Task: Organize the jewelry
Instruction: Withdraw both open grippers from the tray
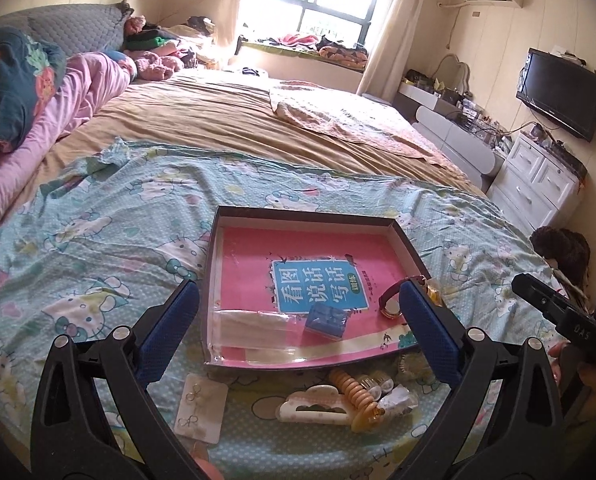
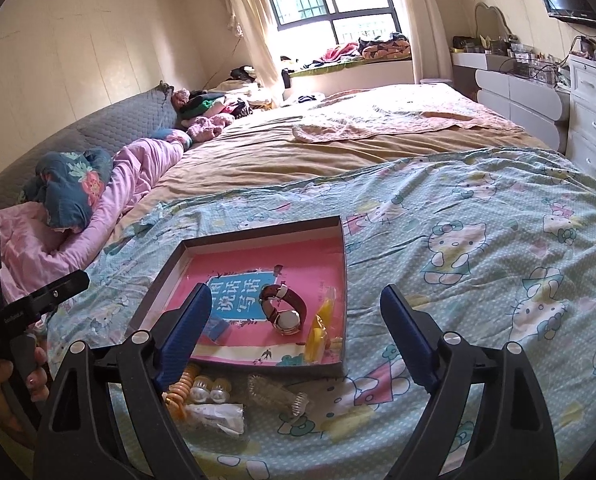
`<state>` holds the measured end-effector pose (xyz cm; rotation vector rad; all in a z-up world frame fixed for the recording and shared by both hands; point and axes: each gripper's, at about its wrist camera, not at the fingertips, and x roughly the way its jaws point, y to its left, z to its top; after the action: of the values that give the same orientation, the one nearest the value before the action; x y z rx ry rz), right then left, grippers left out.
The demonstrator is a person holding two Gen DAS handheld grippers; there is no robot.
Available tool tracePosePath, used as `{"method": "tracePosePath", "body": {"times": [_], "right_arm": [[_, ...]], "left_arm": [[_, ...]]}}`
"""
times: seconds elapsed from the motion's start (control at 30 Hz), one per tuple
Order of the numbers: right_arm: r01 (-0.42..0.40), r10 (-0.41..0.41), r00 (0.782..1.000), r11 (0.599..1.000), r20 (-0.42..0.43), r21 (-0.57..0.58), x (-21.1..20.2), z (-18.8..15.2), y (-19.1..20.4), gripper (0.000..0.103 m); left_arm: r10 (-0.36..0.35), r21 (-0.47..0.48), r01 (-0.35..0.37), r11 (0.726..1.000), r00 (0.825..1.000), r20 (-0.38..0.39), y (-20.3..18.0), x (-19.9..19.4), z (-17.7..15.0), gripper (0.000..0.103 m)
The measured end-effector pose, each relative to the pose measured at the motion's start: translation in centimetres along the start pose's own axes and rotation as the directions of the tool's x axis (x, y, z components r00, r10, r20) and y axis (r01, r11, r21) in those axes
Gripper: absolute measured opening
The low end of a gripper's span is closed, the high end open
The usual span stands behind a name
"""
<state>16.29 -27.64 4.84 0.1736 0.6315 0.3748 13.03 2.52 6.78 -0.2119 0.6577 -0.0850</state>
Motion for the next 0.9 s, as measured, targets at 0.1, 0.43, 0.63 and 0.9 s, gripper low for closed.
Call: {"method": "tracePosePath", "body": {"times": [0.1,0.43,0.63,0.9], "right_arm": [[-0.009,0.009,1.0,1.0,0.006,-0.014,-0.6,0.0,0.5,0.085],[-0.037,0.038,0.999,0.998,0.014,-0.048,-1.9,-0.2,1.6,0.086],[-0.06,0.06,0.998,0.996,-0.005,-0.072,-2.2,-1.0,2.5,0.087],[-0.091,0.087,0.995,0.991,-0.047,-0.099,-2.0,-2.3,3.6,0.088]], "left_arm": [[0.002,-0.001,-0.002,1.0,1.0,0.012,0.0,-0.9,-0.1,0.093],[0.028,0.011,-0.028,1.0,0.999,0.03,0.1,-2.8,-1.0,0.094],[0.059,0.025,-0.06,0.998,0.998,0.029,0.2,-3.4,-1.8,0.094],[0.089,0.027,-0.09,0.996,0.996,0.011,0.6,-3.7,-2.9,0.094]]}}
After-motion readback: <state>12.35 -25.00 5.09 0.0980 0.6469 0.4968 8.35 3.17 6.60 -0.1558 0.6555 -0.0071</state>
